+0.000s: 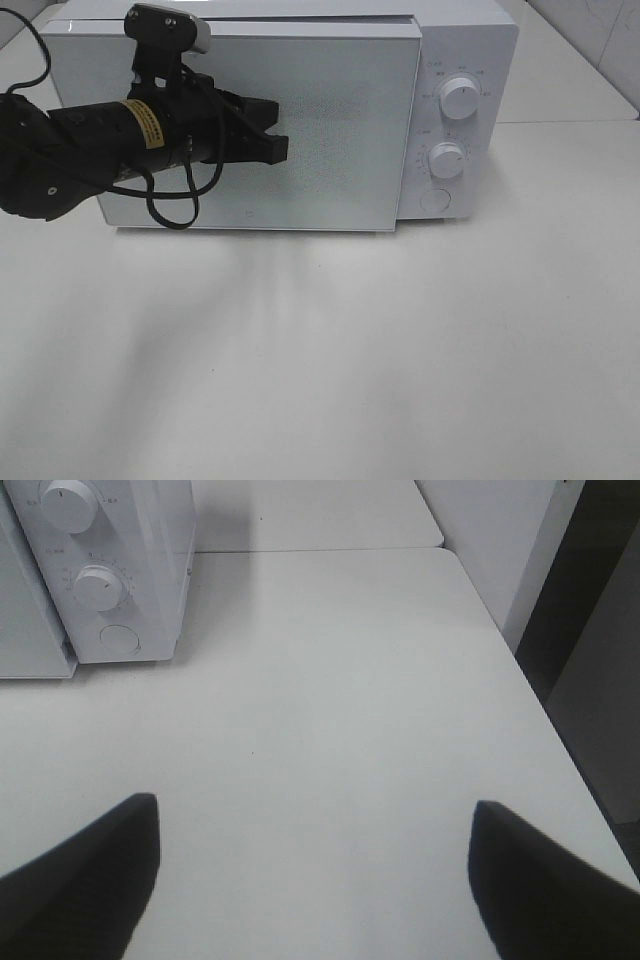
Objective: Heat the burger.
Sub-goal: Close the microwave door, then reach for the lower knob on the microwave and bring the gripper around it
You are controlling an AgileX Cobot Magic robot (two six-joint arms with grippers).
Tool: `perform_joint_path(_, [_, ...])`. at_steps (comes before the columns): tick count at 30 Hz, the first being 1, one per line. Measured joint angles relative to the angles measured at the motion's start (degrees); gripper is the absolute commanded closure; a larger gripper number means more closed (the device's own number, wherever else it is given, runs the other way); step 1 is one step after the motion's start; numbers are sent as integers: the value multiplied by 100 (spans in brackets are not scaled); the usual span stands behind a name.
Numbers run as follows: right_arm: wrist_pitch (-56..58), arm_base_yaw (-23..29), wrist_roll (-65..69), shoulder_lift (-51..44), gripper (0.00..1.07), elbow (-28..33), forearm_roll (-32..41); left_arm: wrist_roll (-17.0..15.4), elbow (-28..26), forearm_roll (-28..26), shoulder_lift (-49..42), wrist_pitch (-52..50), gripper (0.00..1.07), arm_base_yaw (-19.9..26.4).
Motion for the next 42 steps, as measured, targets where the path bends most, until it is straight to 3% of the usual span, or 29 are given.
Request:
perform_joint_path(14, [0,0,0,0,31,0,0,0,-745,172,447,298,107,-430])
perform_joint_path(26, [0,0,0,0,31,0,0,-178,-1644,-103,894,871,107,-733])
perform_joint_path(42, [0,0,0,0,31,0,0,-183,-1994,-218,980,1220,107,-1026])
